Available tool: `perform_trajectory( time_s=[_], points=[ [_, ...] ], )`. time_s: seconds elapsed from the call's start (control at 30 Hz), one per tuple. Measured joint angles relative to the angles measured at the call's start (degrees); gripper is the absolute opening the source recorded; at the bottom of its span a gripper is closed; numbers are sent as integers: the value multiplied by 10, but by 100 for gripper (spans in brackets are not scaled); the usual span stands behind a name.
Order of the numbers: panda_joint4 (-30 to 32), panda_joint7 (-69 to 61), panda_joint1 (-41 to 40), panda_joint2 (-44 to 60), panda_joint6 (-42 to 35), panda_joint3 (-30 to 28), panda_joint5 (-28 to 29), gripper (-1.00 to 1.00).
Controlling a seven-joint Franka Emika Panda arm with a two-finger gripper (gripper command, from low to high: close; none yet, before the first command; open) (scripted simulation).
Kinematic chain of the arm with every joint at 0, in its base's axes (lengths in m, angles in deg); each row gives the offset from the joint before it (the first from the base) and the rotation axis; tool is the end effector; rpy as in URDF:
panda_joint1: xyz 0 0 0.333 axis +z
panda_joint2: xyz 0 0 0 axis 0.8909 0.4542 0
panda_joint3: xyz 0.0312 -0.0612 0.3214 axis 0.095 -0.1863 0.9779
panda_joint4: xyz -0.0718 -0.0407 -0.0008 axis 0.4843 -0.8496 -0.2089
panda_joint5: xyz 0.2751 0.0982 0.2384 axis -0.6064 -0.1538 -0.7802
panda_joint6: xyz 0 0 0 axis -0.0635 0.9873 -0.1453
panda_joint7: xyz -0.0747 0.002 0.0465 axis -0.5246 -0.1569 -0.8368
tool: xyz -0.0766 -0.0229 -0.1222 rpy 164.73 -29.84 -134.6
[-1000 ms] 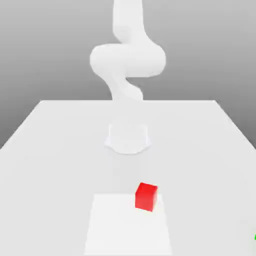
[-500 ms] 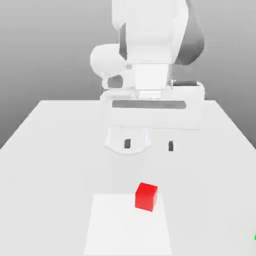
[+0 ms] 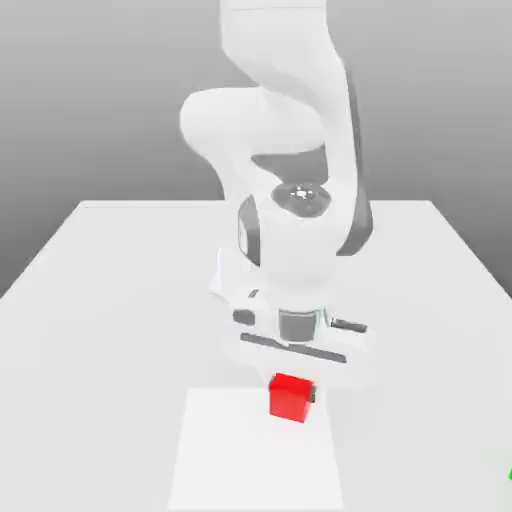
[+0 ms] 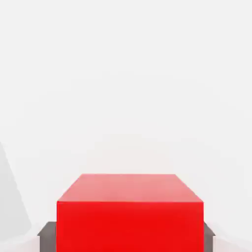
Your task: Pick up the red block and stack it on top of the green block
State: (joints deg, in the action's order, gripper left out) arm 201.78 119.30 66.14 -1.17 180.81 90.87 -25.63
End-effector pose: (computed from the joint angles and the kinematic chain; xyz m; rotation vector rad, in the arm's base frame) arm 0.3411 0.0512 0.1350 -2.6422 1.6961 -0.0019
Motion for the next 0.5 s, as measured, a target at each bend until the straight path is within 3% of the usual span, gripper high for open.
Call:
perform_trajectory(
  time_s=[0.1,0.3,0.5],
  points=[
    [2,-7,-6,-15,-13,9,-9,-100],
    [20,-58,-4,-133,-114,27,-80,-100],
    [-76,-119,52,-101,-182,48,-55,-100]
  ],
)
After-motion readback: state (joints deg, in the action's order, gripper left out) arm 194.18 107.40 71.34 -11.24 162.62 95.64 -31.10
